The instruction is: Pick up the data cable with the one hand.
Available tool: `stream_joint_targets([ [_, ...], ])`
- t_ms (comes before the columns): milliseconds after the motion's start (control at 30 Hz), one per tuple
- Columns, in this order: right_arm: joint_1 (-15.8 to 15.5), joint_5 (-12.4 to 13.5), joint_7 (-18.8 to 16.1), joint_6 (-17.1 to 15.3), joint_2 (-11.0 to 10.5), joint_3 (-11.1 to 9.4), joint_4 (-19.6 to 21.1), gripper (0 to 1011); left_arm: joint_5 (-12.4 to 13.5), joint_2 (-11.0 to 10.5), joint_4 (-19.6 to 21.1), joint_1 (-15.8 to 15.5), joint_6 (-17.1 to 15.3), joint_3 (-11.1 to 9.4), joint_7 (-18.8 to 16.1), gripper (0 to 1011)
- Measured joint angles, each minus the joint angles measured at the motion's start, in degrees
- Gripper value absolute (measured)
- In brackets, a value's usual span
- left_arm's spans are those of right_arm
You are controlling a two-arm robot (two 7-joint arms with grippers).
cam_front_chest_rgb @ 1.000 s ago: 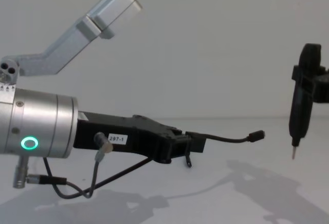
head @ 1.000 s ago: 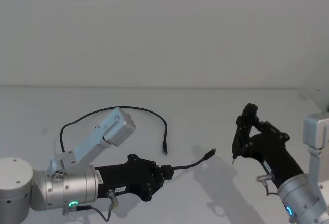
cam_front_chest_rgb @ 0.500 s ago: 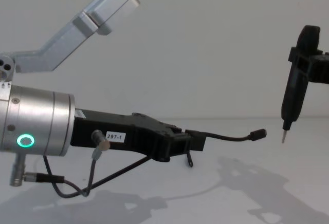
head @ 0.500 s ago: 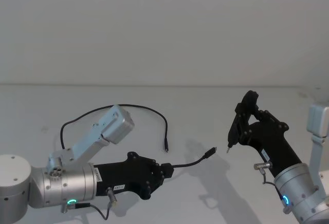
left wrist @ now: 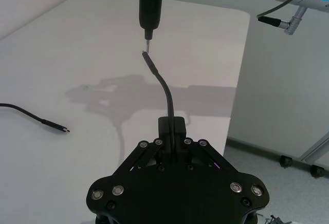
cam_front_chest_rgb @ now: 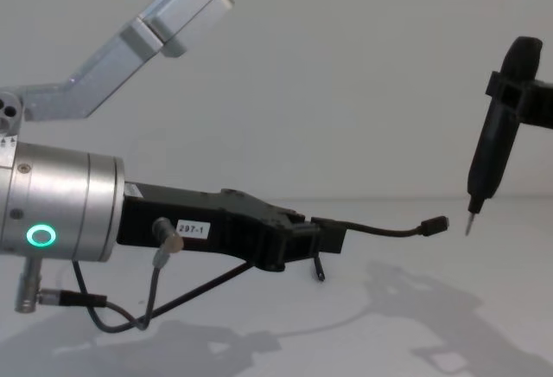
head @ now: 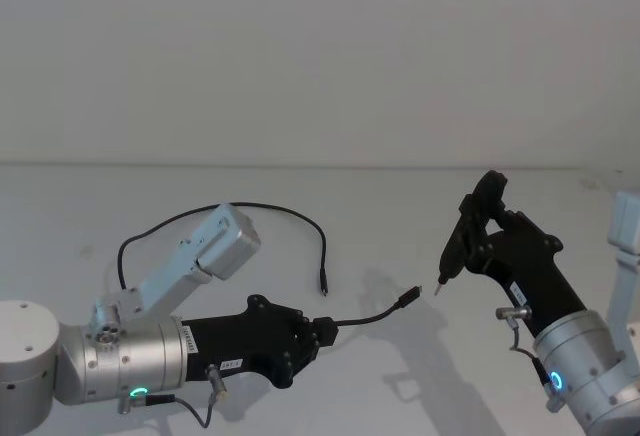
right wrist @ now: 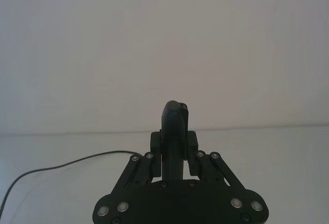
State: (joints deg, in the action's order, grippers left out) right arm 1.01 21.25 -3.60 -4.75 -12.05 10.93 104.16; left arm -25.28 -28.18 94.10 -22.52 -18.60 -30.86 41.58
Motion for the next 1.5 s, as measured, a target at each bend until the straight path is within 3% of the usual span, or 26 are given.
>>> stream_joint_targets([
  [633, 0.44, 3.05, -0.63, -2.53, 2.71, -1.07, 0.24, 279, -0.06, -0.07, 0.07, 0.0, 0.01, 0.0, 0.07, 40],
  [1500, 0.28, 2.87, -0.3, -3.71, 3.51, -0.74, 0.56, 279, -0.05, -0.07, 0.06, 0.0, 0.01, -0.01, 0.06, 40],
])
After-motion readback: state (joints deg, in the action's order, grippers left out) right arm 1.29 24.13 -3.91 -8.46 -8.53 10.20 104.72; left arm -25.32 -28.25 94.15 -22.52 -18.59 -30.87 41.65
